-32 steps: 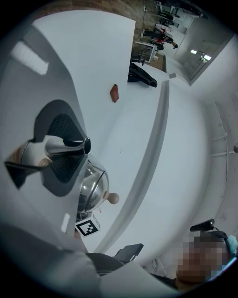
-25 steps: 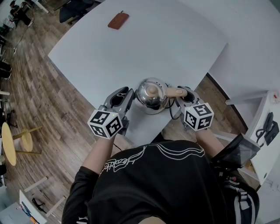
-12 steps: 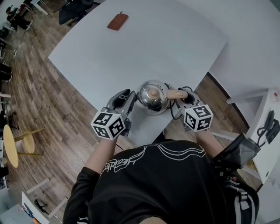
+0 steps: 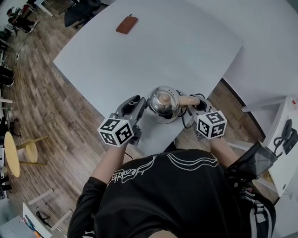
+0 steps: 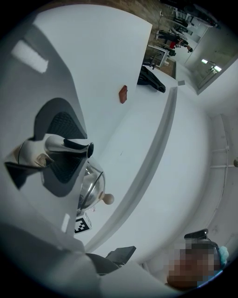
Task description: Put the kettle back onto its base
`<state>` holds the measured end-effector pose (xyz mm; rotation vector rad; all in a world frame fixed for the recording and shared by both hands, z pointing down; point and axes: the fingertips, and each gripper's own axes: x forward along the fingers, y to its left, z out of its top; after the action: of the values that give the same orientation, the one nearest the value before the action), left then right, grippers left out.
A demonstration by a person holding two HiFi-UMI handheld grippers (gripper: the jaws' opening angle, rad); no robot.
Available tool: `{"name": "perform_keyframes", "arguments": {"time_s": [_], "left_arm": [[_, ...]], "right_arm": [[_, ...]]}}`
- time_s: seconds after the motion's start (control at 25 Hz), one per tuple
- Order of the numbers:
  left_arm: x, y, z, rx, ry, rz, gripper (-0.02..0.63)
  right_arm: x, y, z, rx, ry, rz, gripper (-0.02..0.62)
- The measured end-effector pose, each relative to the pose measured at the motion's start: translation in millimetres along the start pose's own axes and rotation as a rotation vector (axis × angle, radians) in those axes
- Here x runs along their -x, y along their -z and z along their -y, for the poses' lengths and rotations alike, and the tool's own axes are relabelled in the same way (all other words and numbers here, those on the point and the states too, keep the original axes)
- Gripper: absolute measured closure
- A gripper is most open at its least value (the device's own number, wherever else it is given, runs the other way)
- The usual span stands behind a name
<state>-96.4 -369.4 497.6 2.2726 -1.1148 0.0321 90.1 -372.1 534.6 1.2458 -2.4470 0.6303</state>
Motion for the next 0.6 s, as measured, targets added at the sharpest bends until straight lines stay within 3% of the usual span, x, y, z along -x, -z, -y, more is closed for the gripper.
{"name": "perform_keyframes", "arguments": {"time_s": [0.12,0.28,0.48,0.6], "left_arm": [[1.7,-0.8,-3.1,0.020,-0.001,-0.002,0.502],[8.4,-5.6,-7.3,0.017,-0.031,0.026,0.419],[27.9,-3.9,-8.8,0.033,-0.047,0.046,0.410],[43.7,4.9,-3.1,0.041,-0.052,0.045,0.411]], "right_arm": [[-0.8,1.8,-1.9,-0.008,-0.027,-0.014,0.476],[6.9,1.8,1.1,-0.023,-0.016,-0.011,0.430],[27.3,1.4,-3.4,0.004,0.006,-0.004,0.417],[47.5,3.8,-2.0,-0.054,0.029,0.016,0.417]]}}
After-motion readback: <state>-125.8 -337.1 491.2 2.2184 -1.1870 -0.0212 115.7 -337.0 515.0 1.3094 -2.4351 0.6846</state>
